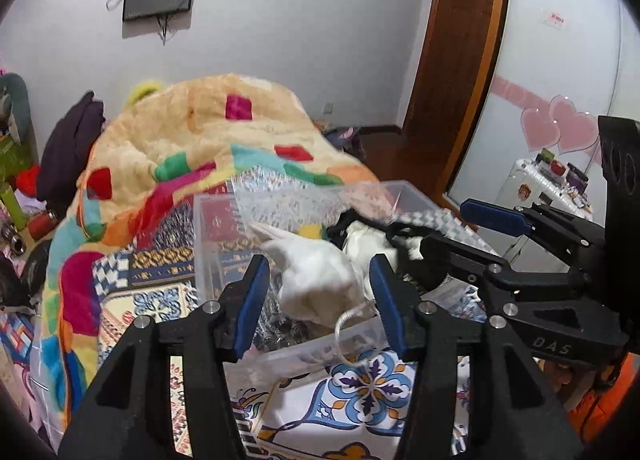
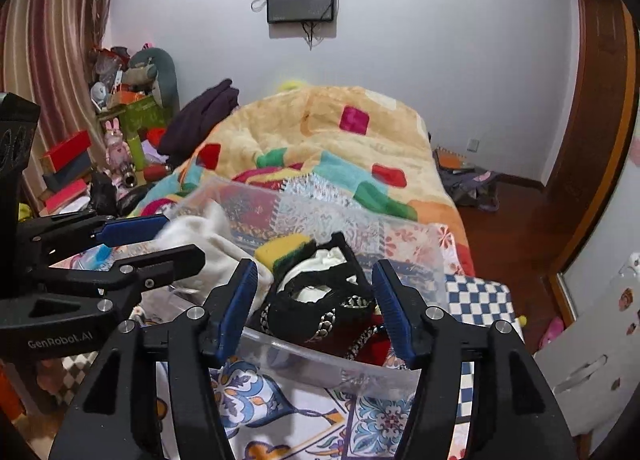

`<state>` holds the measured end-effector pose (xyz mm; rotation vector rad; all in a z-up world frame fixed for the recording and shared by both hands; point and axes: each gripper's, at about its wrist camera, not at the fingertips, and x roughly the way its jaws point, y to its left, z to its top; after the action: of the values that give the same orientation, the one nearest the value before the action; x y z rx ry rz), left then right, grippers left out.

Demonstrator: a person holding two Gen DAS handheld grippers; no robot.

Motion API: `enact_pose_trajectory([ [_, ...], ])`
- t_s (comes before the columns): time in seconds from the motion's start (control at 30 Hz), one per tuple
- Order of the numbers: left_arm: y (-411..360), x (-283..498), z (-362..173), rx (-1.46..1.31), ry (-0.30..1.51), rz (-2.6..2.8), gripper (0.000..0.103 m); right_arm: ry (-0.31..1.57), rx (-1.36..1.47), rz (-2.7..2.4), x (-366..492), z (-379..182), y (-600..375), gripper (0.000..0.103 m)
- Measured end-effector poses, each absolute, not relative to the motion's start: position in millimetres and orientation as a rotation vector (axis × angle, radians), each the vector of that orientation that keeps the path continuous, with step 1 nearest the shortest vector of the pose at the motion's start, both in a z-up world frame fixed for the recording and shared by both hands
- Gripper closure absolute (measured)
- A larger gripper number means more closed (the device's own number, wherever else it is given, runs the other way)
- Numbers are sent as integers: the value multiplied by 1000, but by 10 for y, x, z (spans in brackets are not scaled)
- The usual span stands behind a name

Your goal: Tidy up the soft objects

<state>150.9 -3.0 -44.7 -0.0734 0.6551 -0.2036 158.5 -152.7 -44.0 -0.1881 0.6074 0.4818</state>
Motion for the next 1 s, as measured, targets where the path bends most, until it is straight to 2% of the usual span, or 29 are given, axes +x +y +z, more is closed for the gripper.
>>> enact_pose_trajectory([
  [0.37,-31,935,106,-83,436,-175,41,444,-102,518,1165,52,-1750,47],
  [0.43,-13,839,178,-97,405,-175,35,417,-96,520,1094,110,-1763,42],
  [0.5,-11,751,238,-97,379,-172,32,385,-89,526,1013,161,-1781,27],
  [0.57,-14,663,282,-90,353,-160,28,361,-83,530,960,187,-1784,23],
  [0.73,-21,503,341,-88,314,-144,10,332,-77,529,868,208,-1775,18],
  [0.9,-60,419,346,-68,299,-133,5,323,-57,515,820,153,-1808,8],
  [1.0,-83,392,330,-58,298,-127,4,330,-44,513,833,133,-1823,7],
])
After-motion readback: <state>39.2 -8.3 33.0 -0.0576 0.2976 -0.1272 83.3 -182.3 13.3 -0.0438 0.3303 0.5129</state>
